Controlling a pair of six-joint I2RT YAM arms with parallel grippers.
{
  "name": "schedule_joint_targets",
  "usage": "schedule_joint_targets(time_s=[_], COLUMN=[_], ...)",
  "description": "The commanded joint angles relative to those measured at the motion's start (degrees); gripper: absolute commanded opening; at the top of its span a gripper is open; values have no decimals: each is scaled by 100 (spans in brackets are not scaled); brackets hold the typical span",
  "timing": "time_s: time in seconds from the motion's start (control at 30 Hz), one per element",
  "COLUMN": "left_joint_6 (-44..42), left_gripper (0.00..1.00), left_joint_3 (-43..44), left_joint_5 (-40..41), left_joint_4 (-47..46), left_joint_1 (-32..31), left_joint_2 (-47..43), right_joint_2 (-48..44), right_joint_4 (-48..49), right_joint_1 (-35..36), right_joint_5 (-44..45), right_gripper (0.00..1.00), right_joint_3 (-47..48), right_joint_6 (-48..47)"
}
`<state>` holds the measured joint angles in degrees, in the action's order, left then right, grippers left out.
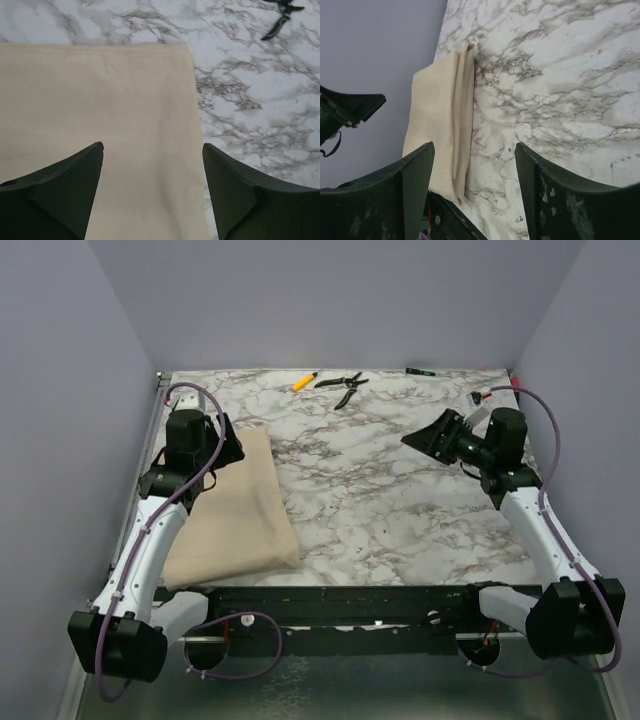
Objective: Open and lay out the surgical kit
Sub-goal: Move the surgical kit at the center of the board.
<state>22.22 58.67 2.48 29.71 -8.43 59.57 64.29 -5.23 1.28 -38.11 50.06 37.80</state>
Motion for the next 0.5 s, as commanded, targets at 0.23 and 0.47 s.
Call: schedule_joint_targets(time_s=[0.23, 0.47], left_joint_6=[298, 1051], left_gripper=[89, 89], left_joint_3=[441, 158], left_joint_5=[2968, 2095], left_joint_4=[466, 77], left_joint_1=[845, 2556], left_joint_2=[701, 1469], right_joint_2=[929, 1050], right_joint_4=[237, -173], right_joint_1=[818, 821], right_joint_5=[337, 555], right_gripper=[73, 75], right_joint_3=[42, 175], right_joint_6=[103, -194])
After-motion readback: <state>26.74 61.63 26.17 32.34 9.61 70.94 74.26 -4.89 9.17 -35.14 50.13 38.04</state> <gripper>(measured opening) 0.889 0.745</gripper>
